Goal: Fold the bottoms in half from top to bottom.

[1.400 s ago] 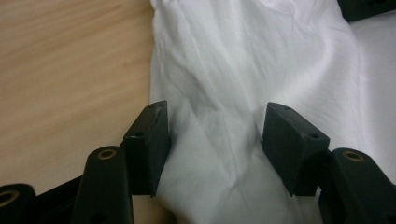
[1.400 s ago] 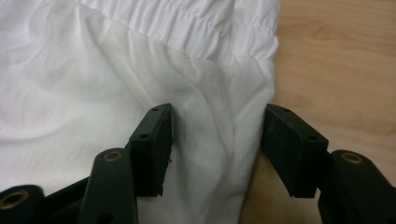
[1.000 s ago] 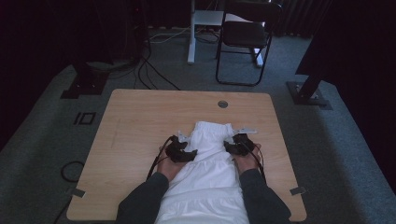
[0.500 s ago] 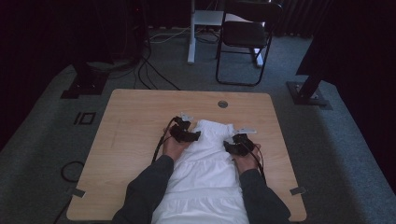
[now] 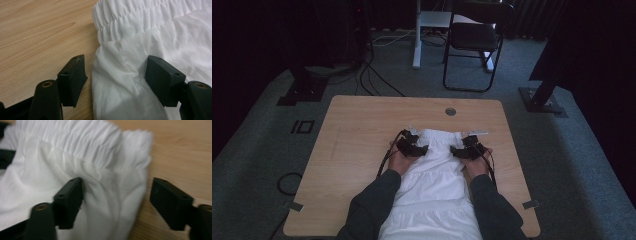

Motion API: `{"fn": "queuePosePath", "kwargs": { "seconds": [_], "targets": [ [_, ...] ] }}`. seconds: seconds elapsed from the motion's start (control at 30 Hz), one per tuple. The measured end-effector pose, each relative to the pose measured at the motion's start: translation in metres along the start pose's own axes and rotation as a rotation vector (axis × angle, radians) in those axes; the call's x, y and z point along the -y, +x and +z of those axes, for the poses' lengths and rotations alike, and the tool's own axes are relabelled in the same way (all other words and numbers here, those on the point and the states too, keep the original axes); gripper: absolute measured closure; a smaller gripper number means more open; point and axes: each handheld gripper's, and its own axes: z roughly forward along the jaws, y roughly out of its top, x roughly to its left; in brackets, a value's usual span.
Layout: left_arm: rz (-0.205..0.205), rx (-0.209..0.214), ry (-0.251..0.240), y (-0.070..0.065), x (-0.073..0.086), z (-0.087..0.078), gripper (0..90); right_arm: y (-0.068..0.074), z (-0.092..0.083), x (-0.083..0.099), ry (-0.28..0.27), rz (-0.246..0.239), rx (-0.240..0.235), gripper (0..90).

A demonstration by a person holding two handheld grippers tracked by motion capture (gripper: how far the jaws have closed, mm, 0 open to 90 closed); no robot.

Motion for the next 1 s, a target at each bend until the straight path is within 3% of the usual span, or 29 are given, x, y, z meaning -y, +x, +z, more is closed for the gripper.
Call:
{"fn": "queuePosePath", "kwargs": {
  "seconds": [0.07, 0.17, 0.37, 0.47, 0.6, 0.73, 0.87, 1.0],
  "targets": [
    [0.007, 0.006, 0.003, 0.0, 0.0, 0.0, 30.5, 0.003, 0.006, -0.002, 0.034, -0.026, 0.006, 22.3],
    [0.014, 0.0, 0.005, -0.001, 0.001, -0.001, 27.1, 0.007, 0.01, -0.004, 0.038, -0.056, 0.05, 24.2],
    [-0.003, -0.019, 0.03, -0.002, -0.002, -0.001, 29.4, 0.013, 0.011, -0.008, 0.029, -0.063, 0.045, 48.3],
    [-0.025, -0.028, 0.046, 0.0, -0.005, -0.003, 42.6, 0.017, 0.013, -0.012, 0.038, -0.067, 0.017, 66.9],
    [-0.037, -0.008, 0.056, 0.001, -0.007, -0.004, 61.6, 0.018, 0.018, -0.02, 0.055, -0.048, -0.027, 78.7],
    [-0.067, 0.019, 0.054, 0.004, -0.006, -0.005, 77.2, 0.014, 0.02, -0.022, 0.055, -0.003, -0.059, 81.9],
    [-0.058, 0.036, 0.062, 0.008, -0.009, -0.009, 83.9, 0.013, 0.017, -0.024, 0.031, -0.012, -0.076, 83.7],
    [-0.061, 0.051, -0.017, 0.013, -0.023, -0.029, 84.8, 0.013, -0.001, -0.038, -0.025, -0.051, -0.076, 84.1]
  ]
}}
